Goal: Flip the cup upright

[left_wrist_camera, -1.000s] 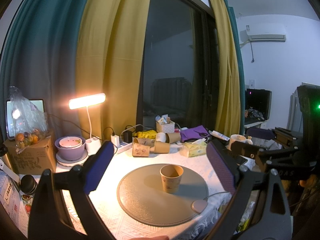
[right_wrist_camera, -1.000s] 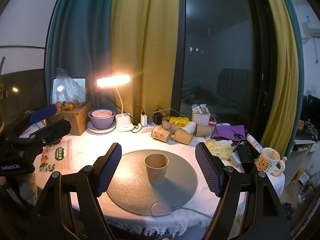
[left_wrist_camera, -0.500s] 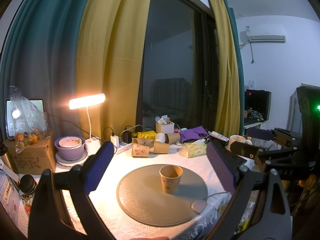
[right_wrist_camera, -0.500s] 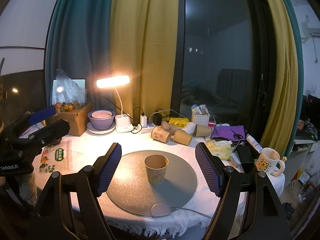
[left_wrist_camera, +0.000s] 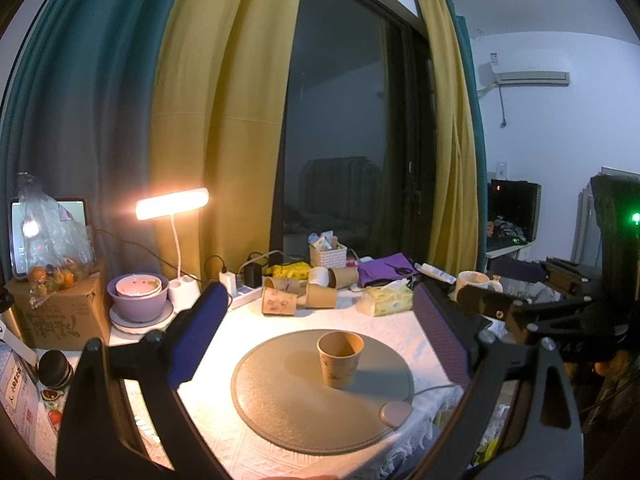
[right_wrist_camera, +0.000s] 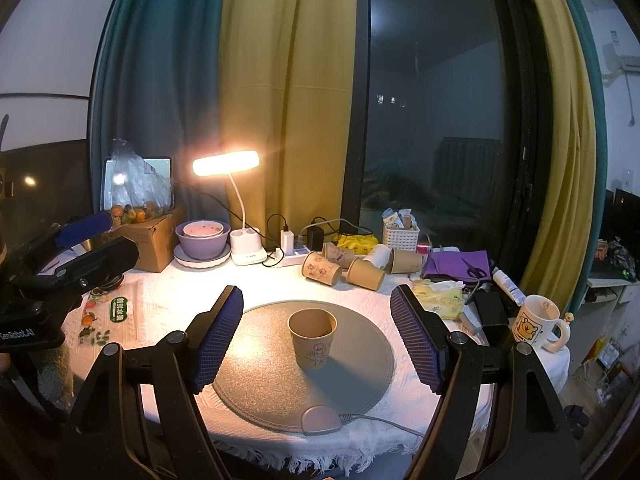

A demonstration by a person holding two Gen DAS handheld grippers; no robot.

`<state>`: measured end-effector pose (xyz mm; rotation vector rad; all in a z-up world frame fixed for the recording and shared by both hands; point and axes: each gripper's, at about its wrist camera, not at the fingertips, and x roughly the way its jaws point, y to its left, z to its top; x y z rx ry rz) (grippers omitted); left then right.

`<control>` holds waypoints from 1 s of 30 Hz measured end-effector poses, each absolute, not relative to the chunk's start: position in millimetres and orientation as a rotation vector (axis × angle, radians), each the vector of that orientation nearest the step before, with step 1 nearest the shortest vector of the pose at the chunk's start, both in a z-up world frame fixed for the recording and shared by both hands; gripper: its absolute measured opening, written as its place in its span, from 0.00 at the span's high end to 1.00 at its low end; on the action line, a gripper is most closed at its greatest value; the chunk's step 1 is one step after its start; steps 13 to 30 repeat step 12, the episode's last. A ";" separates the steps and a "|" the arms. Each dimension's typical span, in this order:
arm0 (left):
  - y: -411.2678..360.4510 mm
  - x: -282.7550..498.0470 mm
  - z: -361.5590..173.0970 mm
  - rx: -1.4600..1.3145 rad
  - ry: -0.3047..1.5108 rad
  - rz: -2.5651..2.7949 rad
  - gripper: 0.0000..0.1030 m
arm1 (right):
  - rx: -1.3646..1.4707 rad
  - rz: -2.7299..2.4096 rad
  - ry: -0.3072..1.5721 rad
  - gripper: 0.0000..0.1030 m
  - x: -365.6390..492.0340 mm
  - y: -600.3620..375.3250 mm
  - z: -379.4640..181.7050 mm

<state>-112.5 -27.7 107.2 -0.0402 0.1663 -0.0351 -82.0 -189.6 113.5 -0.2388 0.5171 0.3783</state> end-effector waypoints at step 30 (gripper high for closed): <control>-35.3 -115.5 111.5 -0.047 0.140 -0.069 0.08 | -0.238 0.380 0.517 0.23 -81.4 -190.2 113.5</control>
